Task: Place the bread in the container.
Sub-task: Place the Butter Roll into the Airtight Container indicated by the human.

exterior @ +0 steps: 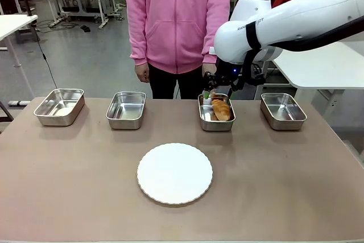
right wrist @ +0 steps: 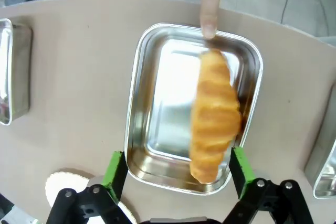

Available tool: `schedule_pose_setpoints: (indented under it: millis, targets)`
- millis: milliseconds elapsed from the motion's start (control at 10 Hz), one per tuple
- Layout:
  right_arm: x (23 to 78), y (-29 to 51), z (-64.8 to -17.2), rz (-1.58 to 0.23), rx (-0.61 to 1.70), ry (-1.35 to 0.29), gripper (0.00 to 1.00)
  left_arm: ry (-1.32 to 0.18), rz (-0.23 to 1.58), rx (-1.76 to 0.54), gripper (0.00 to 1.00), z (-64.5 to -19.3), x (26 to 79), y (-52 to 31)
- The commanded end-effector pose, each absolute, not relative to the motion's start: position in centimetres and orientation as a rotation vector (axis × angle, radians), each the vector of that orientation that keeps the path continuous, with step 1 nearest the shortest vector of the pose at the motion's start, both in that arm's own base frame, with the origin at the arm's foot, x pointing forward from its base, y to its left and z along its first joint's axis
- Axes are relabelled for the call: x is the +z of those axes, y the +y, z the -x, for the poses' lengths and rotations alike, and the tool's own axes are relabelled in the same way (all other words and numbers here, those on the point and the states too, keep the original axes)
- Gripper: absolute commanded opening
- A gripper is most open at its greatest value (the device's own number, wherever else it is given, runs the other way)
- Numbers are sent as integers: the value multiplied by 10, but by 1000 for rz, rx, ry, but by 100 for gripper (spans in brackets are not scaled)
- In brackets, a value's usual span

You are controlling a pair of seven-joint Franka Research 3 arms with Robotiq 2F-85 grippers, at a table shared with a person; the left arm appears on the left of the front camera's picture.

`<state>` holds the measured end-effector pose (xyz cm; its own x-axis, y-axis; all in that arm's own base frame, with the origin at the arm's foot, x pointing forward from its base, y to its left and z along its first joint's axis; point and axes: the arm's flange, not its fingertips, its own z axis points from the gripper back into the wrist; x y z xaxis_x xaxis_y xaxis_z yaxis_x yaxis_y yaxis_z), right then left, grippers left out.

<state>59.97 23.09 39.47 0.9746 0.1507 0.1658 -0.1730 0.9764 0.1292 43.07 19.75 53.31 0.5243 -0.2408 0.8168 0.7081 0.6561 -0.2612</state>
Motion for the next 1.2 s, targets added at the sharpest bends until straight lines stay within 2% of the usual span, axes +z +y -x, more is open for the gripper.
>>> schedule_pose_setpoints:
  millis: [0, 1100]
  targets:
    - [395, 231, -601, -144, 166, -172, 100, -845, 636, -629, 100, -429, 534, 198]
    - [394, 232, -599, -143, 167, -157, 100, -845, 636, -629, 100, -429, 534, 198]
